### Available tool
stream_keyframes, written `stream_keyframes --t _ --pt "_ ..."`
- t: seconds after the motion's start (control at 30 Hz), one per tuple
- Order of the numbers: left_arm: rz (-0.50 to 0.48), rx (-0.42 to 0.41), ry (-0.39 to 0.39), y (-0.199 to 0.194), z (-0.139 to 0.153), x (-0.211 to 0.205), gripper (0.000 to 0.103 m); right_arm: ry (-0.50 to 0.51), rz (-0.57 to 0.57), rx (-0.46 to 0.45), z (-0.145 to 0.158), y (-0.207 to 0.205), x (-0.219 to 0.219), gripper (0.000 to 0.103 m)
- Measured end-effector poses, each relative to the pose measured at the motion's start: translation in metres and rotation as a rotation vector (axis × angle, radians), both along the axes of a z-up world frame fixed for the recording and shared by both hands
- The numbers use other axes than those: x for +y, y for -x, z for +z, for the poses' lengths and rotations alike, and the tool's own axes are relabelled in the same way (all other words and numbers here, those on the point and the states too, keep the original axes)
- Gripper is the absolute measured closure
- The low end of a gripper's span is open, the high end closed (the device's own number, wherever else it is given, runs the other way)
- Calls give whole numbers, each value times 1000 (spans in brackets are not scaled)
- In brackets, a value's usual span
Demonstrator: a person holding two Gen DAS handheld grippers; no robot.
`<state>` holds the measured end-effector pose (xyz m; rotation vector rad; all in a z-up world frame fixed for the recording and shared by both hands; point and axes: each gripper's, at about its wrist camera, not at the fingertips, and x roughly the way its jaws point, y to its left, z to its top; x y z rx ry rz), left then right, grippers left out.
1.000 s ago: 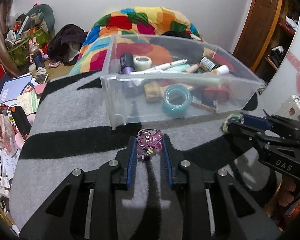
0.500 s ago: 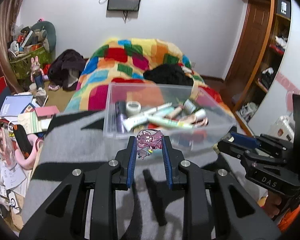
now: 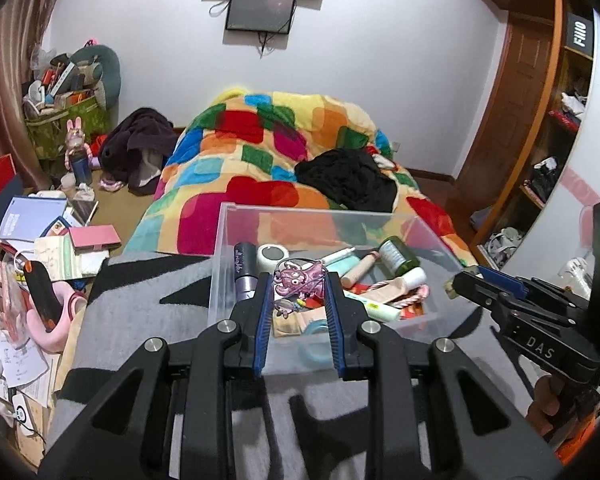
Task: Organize objects
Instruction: 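Carry the green item and purple figure into the clear box and open both grippers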
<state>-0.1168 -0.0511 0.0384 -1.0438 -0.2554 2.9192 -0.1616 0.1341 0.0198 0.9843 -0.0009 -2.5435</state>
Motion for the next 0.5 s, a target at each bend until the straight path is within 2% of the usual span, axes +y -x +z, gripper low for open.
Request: stream_keyframes --t 0.3,0.5 --pt "0 -96 1 27 -33 1 78 -54 9 -50 -24 19 -12 72" --pt "-27 -111 22 29 -38 7 77 -58 15 -73 -28 24 -14 72"
